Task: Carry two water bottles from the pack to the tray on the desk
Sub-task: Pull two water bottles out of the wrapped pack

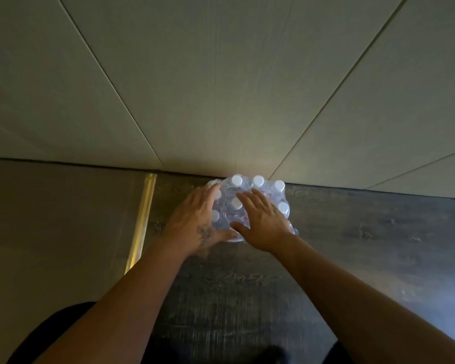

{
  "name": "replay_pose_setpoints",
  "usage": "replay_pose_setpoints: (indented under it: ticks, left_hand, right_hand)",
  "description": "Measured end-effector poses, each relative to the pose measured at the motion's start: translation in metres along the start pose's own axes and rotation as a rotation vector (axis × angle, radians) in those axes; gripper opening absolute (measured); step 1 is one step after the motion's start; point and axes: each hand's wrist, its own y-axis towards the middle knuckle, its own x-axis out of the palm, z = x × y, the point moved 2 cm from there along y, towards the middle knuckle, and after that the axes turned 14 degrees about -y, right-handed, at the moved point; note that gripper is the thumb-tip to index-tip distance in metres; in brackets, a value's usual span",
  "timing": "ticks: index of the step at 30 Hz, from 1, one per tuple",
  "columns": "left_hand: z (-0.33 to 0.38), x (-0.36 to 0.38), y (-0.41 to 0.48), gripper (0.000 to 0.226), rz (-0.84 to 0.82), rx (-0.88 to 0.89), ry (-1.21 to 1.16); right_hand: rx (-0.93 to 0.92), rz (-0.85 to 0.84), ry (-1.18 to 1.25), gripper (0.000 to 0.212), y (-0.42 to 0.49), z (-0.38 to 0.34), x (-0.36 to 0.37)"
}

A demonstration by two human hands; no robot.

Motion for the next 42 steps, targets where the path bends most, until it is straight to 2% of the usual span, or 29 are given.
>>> replay_pose_setpoints:
  ticks: [5,8,13,20,25,27,31,34,38,42]
  left_hand:
    - [-0.008,0.005,0.012,0.137,-0.054,-0.01,0.039]
    - [-0.001,0.014,0.014,0.13,-0.093,-0.002,0.07]
    - [0.002,0.013,0.024,0.126,-0.063,0.001,-0.01]
    - [-0.003,0.004,0.033,0.121,-0.014,0.034,-0.017]
    - [0.005,0.005,0.04,0.122,0.018,0.094,-0.084]
    - [0.008,0.004,0.043,0.121,0.037,0.081,-0.192]
    - [0.012,-0.001,0.049,0.134,0.053,0.064,-0.415]
    - [0.011,0.0,0.052,0.136,0.05,0.074,-0.508]
    - [0.014,0.009,0.055,0.124,-0.04,0.113,-0.485]
    - [0.022,0.011,0.054,0.093,-0.072,0.155,-0.429]
  right_hand:
    - [0.043,0.066,-0.11,0.063,0.02,0.007,0.016]
    - [0.036,0.106,-0.126,0.059,0.027,0.001,0.015]
    - [0.082,0.171,-0.12,0.043,0.037,-0.006,0.021]
    - [0.064,0.179,-0.084,0.042,0.033,-0.005,0.017]
    - [0.065,0.219,0.032,0.036,0.012,-0.001,-0.035]
    - [0.067,0.249,0.073,0.033,0.0,0.004,-0.064]
    - [0.096,0.368,0.157,0.023,-0.021,0.02,-0.114]
    - [0.139,0.439,0.324,0.023,-0.035,0.032,-0.137]
    - [0.149,0.491,0.464,0.016,-0.039,0.038,-0.151]
    - [0.157,0.51,0.531,0.017,-0.035,0.039,-0.159]
